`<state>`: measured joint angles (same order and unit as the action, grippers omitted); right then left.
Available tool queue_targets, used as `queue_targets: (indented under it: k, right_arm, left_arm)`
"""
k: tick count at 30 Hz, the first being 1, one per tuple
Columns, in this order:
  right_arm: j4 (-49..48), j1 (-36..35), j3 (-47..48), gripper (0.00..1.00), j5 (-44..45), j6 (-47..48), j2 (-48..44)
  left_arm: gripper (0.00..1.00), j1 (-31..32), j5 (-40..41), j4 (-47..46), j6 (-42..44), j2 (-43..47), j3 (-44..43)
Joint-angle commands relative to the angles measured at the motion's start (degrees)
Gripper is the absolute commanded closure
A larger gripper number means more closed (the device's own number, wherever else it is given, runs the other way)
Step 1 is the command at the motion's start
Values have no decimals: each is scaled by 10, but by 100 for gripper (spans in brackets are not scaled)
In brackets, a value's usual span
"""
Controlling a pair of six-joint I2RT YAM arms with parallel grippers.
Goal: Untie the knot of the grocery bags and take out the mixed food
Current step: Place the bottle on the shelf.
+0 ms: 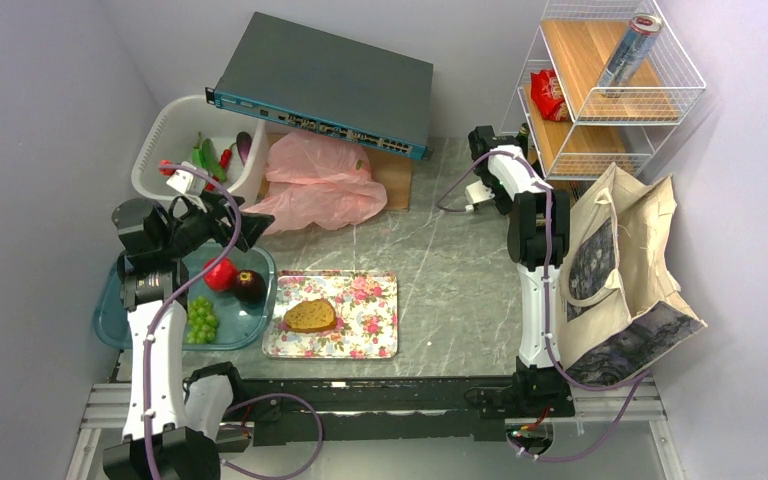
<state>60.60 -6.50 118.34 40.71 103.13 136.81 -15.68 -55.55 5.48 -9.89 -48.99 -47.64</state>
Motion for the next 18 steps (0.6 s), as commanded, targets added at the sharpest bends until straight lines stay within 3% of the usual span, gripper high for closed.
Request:
queue_targets:
  k: [1, 8, 18]
  right_arm:
    - [-33, -2, -12, 1, 20, 17, -37]
    - [-13, -17, -17, 0, -4, -5, -62]
    - [42, -41, -25, 0, -48, -73, -95]
  left_arm:
    - [1, -3, 0, -1, 12, 0, 0]
    - [1, -3, 15, 11, 37, -15, 3]
    - [1, 17, 120, 94, 152, -101, -41]
